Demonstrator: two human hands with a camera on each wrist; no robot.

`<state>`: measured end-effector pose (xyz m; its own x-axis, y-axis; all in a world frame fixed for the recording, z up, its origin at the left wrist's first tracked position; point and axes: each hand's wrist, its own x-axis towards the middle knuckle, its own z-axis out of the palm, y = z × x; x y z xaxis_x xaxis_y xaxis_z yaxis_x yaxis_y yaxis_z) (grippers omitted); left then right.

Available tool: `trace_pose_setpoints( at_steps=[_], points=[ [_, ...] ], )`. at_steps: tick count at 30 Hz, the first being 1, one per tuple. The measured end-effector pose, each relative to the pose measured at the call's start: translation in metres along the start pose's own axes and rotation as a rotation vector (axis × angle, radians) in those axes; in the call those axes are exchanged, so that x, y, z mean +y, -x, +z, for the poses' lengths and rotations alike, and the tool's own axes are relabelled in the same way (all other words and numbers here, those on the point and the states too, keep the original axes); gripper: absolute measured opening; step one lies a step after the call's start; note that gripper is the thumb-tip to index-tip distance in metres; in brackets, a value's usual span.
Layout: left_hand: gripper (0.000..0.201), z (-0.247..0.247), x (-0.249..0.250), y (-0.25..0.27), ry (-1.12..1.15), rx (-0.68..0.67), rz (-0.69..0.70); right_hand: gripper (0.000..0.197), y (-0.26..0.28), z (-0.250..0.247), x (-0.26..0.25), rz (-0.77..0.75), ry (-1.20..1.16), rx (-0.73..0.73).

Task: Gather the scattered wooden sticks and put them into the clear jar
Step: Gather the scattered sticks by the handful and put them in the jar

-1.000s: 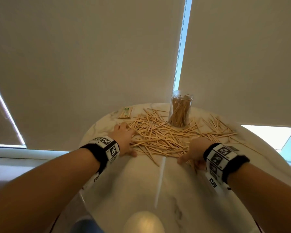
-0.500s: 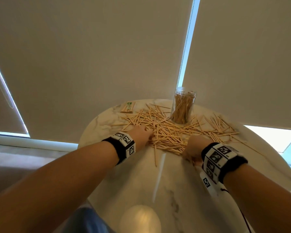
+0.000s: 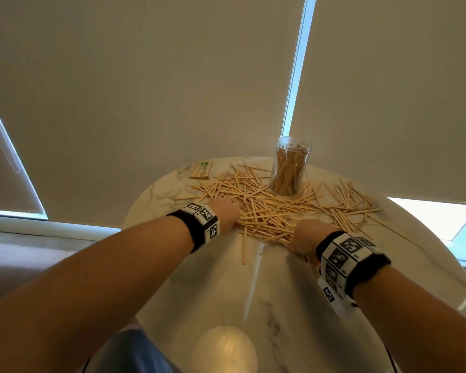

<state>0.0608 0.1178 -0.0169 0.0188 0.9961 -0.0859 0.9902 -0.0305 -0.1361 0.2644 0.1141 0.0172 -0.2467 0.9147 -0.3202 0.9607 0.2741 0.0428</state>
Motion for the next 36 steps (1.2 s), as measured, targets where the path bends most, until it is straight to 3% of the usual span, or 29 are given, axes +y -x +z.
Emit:
trace_pose_setpoints(
  at_steps=[11, 14, 18, 24, 26, 30, 36],
  points=[
    [0.037, -0.002, 0.010, -0.002, -0.074, -0.040, -0.020, 0.032, 0.008, 0.006, 0.000, -0.091, 0.069, 0.026],
    [0.044, 0.000, 0.007, -0.002, -0.042, -0.050, -0.046, 0.030, 0.015, -0.003, 0.006, -0.089, -0.026, -0.020],
    [0.037, 0.001, 0.003, -0.002, 0.021, -0.010, -0.025, 0.031, 0.018, -0.005, 0.013, -0.071, -0.072, -0.030],
    [0.035, 0.008, 0.005, 0.001, 0.055, 0.012, -0.013, 0.015, 0.015, -0.003, -0.001, -0.092, 0.036, -0.048],
    [0.035, 0.009, 0.005, -0.001, 0.055, 0.014, 0.024, 0.023, 0.015, -0.002, -0.004, -0.091, 0.062, -0.050],
    [0.036, 0.007, 0.008, -0.005, -0.029, -0.011, 0.045, 0.028, 0.011, 0.005, -0.003, -0.083, 0.090, -0.022],
    [0.041, 0.000, 0.004, -0.006, -0.200, 0.083, 0.046, 0.029, 0.018, 0.004, 0.013, -0.092, 0.039, -0.107]
  ],
)
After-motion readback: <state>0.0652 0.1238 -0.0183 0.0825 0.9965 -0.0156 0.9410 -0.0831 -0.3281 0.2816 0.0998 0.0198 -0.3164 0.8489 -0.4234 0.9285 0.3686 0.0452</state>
